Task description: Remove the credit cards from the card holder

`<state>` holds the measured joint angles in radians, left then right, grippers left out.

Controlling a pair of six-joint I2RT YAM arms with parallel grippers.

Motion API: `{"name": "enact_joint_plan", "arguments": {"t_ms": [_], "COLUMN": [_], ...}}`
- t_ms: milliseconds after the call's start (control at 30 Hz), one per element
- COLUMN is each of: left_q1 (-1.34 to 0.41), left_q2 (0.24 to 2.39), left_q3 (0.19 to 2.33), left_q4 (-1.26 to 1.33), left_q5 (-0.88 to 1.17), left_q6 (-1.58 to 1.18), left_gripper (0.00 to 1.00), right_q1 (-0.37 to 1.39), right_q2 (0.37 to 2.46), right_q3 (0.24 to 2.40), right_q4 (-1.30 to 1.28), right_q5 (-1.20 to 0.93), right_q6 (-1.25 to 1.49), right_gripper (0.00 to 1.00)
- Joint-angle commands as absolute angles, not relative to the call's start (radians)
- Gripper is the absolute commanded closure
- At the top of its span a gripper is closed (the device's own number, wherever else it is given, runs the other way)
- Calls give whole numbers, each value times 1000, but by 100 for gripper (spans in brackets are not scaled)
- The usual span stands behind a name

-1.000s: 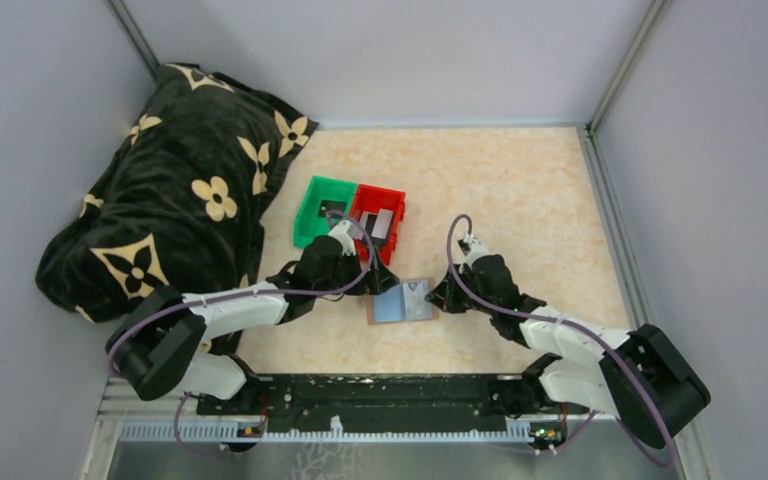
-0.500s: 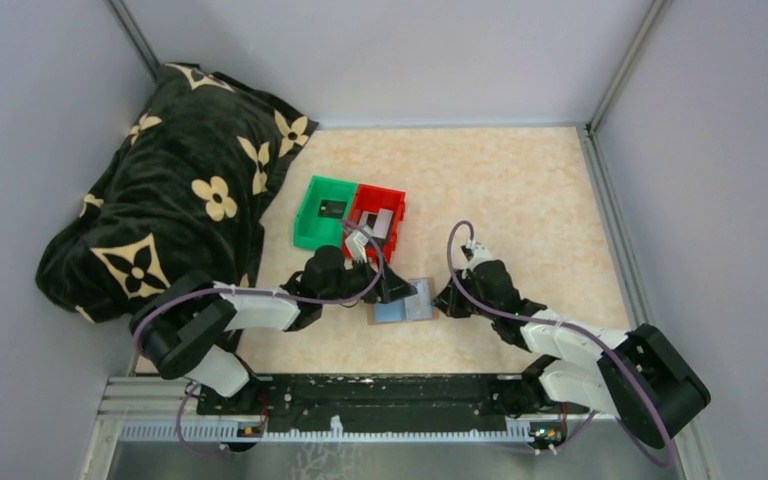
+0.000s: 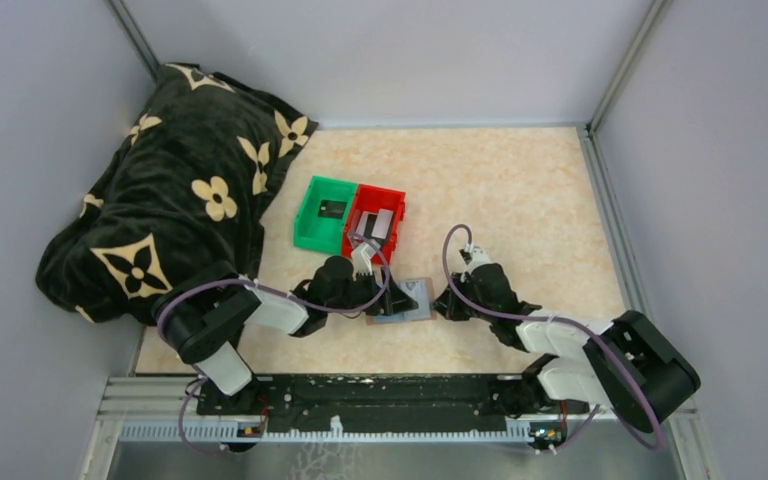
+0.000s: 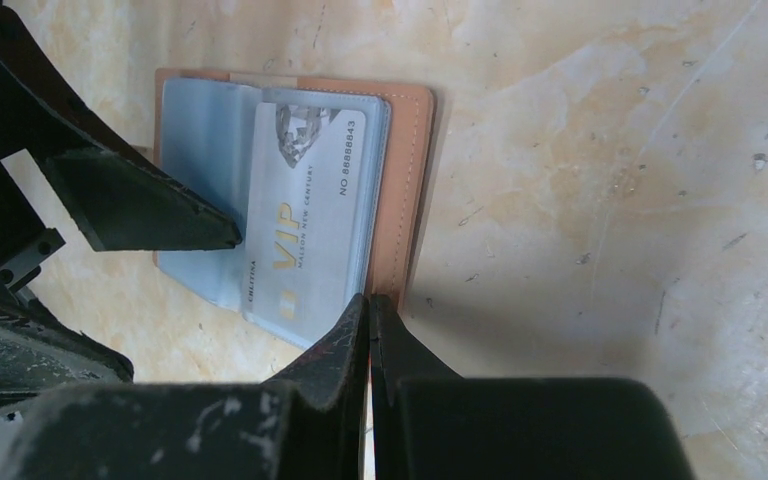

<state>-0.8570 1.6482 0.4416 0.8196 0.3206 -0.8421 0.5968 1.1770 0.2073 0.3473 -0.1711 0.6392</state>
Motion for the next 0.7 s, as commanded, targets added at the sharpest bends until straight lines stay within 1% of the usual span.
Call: {"name": "enact_joint_plan", "arguments": {"t_ms": [0,133,500,667], "left_q1": [-861,-861,-862,-862], "left_q2": [1673,1696,1714,1724], "left_q3": [427,422,413,413], "left_q4": [864,880,913,921], "left_q5": [299,299,302,309], "left_q6": [-840,-847,-854,-859], "left_gripper": [22,22,21,21], "right_q1": [591,591,591,591], "right_q2": [1220,1192,1028,1054], "right_q3": [187,180,233,239], "right_q4": [446,434,279,301], "right_q5": [-209,-196,-140,-167], "right_q6": [649,658,630,628], "right_gripper": [100,100,100,100]}}
